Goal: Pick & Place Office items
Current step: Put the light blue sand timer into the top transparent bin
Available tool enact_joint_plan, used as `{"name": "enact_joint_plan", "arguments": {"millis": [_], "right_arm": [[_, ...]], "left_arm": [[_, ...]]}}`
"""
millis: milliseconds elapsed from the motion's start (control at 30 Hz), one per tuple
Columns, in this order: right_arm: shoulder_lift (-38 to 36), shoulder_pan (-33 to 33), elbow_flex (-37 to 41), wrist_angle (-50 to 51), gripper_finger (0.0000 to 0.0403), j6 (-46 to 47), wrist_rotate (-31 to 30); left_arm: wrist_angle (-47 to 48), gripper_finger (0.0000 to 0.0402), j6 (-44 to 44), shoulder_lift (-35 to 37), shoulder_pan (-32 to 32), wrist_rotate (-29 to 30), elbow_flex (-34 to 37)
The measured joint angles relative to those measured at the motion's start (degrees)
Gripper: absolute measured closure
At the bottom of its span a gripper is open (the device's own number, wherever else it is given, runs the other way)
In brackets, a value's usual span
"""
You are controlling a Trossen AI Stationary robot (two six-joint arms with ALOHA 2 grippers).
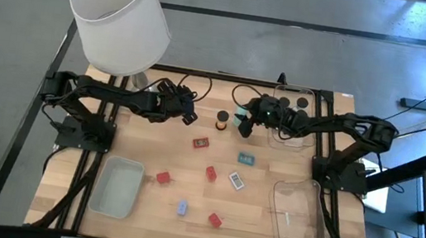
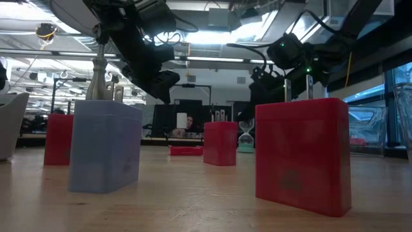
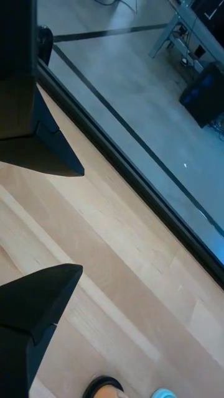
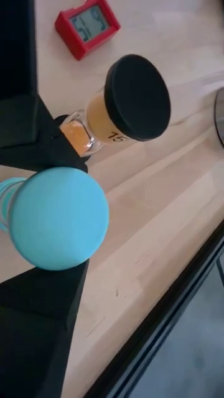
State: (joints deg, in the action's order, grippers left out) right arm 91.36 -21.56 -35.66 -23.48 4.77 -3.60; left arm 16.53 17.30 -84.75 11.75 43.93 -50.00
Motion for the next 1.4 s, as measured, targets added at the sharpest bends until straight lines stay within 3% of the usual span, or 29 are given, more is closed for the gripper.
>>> {"name": "enact_joint_plan", "arguments": {"millis": [300,700,933,1233,1400], "right_arm": [[-7.3,-0.3,0.0,5.0,0.0183,1.7,0.0],[-31.3,-2.3,0.0,24.5,0.0199,-1.1,-2.8],[-42.3,-2.3,0.0,41.6,0.0198,2.8,-12.9],[-45.6,-2.4,0.2,59.5,0.0190,12.8,-27.1],[-47.5,-2.3,3.9,59.7,0.0197,16.0,-27.3]], "left_arm": [[0.0,0.0162,0.1,0.0,0.0,-0.1,0.0],[0.0,0.0162,0.0,0.0,0.0,0.1,0.0],[0.0,0.0162,0.0,0.0,0.0,0.1,0.0],[0.0,0.0162,0.7,0.0,0.0,0.1,0.0],[0.0,0.0162,0.9,0.0,0.0,0.1,0.0]]}}
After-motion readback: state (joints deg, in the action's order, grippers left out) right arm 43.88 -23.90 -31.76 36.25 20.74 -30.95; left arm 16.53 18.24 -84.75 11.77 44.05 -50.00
